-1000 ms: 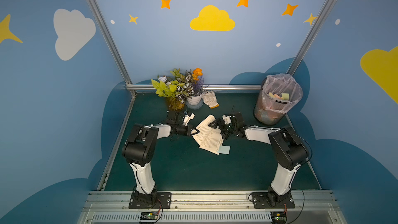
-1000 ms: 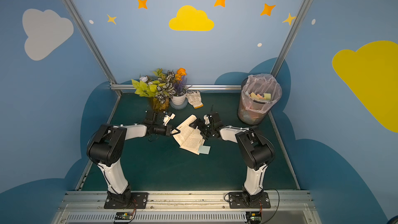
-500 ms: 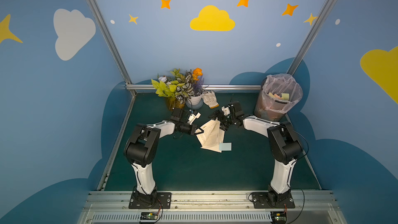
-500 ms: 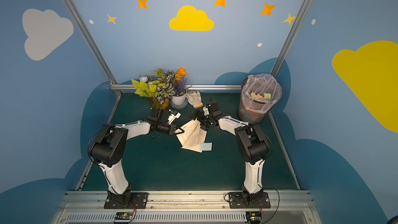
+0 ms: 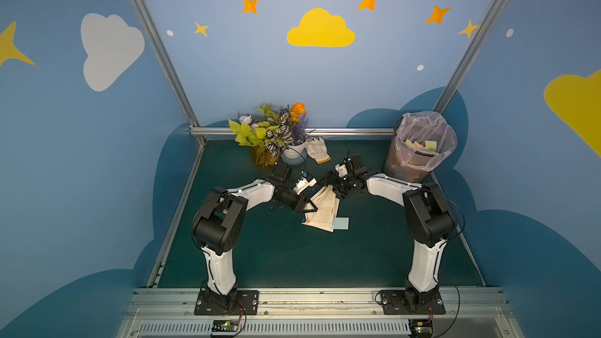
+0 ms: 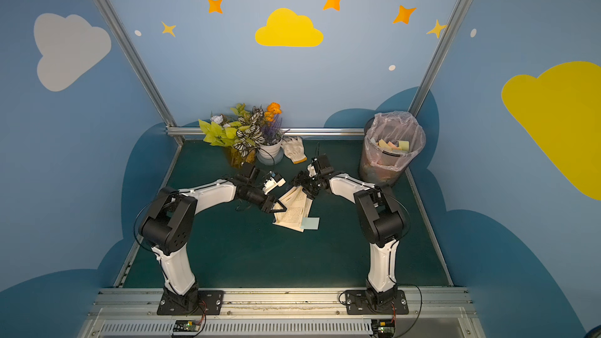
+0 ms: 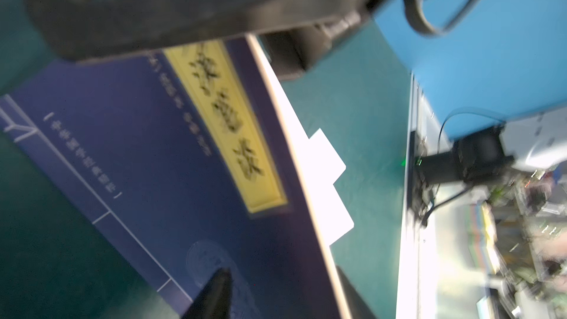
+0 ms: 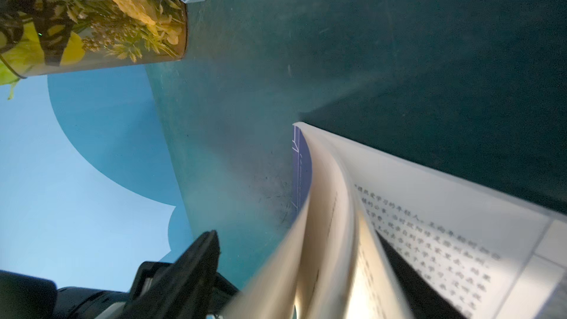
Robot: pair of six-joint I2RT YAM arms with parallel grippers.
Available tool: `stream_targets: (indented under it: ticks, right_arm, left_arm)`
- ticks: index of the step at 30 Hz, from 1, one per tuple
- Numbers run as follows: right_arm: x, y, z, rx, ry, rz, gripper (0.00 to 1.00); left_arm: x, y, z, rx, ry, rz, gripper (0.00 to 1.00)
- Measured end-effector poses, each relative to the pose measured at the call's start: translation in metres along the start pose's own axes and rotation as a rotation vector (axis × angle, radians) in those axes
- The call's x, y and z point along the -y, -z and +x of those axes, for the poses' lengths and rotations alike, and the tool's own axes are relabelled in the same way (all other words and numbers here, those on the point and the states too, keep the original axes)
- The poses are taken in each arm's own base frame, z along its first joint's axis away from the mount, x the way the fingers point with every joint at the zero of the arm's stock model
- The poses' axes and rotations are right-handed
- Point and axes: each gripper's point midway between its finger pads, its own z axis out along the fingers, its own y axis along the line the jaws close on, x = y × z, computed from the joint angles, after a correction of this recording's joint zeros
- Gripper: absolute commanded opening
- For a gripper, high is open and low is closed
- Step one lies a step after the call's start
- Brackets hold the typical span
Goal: Peel off the used sticky note
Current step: Turn the page of the book at the center of the board.
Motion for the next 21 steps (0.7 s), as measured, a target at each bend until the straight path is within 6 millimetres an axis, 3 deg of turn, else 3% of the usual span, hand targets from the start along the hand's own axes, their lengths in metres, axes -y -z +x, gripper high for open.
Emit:
stream_targets:
  ticks: [5, 9, 12, 21]
  right_arm:
    - [0.008, 0.0, 0.002, 0.003, -0.013, 0.025, 0.37]
    - [0.01, 0.005, 0.003, 0.016, -0.023, 0.052, 0.22]
    - [0.007, 0.014, 0.004, 0.035, -0.02, 0.077, 0.0]
    - [-0.005, 0.03, 0.006, 0.093, -0.045, 0.192, 0.0]
  left_arm:
    - [0.021, 0.019, -0.017, 0.015, -0.079, 0.002, 0.82]
    - [0.04, 0.034, -0.03, 0.036, -0.145, 0.001, 0.97]
    - [0.05, 0.042, -0.033, 0.042, -0.177, -0.011, 1.0]
    - [0.057, 0.04, -0.034, 0.014, -0.248, -0.105, 1.0]
